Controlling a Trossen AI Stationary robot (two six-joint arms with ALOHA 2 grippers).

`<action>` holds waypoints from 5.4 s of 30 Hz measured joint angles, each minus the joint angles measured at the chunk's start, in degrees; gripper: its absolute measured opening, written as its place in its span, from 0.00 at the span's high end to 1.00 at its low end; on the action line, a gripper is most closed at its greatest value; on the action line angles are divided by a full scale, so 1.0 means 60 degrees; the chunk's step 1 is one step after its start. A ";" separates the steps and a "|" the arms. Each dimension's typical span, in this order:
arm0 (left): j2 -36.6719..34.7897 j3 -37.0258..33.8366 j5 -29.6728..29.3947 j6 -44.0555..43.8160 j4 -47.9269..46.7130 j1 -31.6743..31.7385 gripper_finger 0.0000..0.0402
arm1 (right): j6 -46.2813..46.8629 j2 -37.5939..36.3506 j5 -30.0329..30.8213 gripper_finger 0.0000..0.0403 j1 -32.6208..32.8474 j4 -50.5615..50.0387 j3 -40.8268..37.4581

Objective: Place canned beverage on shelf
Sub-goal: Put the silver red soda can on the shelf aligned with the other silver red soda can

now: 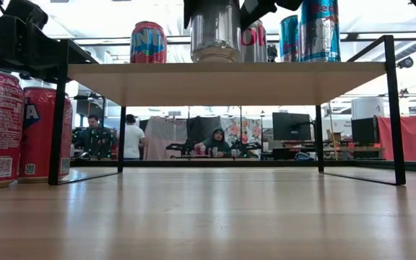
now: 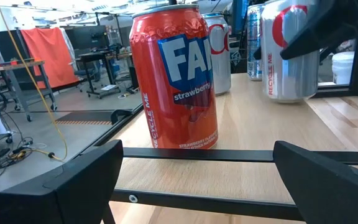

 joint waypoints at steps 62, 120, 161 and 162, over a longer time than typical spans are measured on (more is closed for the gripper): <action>0.0003 0.0000 0.0000 0.0000 0.0000 0.0002 0.00 | 0.0596 0.0151 0.0502 0.01 0.0210 0.0000 -0.0044; 0.0001 0.0000 0.0000 0.0000 0.0000 0.0001 0.00 | 0.5254 0.0173 -0.1407 0.01 0.2988 0.0012 -0.1932; 0.0007 0.0000 0.0000 0.0000 0.0004 0.0004 0.00 | 0.2523 0.1931 0.4279 0.01 0.3680 0.2982 -0.2225; 0.0007 0.0000 0.0000 0.0000 0.0004 0.0003 0.00 | 0.2279 0.1913 0.4309 0.01 0.3668 0.3146 -0.2222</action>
